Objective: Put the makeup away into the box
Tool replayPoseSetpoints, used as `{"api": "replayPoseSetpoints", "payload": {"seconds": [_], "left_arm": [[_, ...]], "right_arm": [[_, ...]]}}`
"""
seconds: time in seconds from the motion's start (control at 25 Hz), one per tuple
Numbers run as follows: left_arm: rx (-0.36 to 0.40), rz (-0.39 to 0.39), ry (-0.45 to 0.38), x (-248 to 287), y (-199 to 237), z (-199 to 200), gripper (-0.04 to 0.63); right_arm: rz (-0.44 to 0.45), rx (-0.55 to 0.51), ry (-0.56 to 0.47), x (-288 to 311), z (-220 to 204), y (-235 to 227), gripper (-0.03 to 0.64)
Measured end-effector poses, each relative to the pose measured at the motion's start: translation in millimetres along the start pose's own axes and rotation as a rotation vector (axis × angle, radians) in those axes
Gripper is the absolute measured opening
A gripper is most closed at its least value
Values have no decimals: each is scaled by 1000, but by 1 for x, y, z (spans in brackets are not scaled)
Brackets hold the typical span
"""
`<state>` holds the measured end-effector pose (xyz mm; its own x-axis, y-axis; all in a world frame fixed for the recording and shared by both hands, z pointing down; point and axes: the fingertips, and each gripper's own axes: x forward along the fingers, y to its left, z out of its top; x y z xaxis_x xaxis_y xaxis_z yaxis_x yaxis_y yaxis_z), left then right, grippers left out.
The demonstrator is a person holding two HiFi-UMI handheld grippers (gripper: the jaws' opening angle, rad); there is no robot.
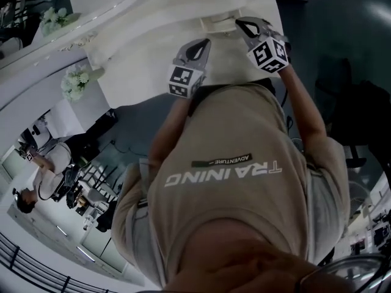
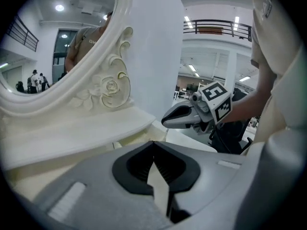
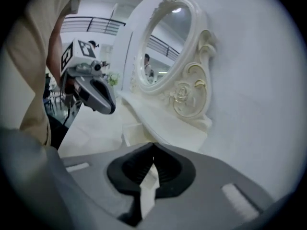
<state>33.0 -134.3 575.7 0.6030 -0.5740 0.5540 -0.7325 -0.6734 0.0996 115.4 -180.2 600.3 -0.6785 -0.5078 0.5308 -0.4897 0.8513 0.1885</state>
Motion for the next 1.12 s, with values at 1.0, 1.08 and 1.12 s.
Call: {"api": "replayPoseSetpoints", "payload": {"seconds": [1.0,1.08,1.12], "left_arm": [[-110,-87,187,50,12,-63,8],[-123,-85,201,53,15,-67,7],[-133,-82,203,54,17,-68,8]], "right_arm": [[25,552,-92,7,-66,16,3],[13,563,-98,7,-65,15,3],[9,573,-103,6,-66,15,3]]}}
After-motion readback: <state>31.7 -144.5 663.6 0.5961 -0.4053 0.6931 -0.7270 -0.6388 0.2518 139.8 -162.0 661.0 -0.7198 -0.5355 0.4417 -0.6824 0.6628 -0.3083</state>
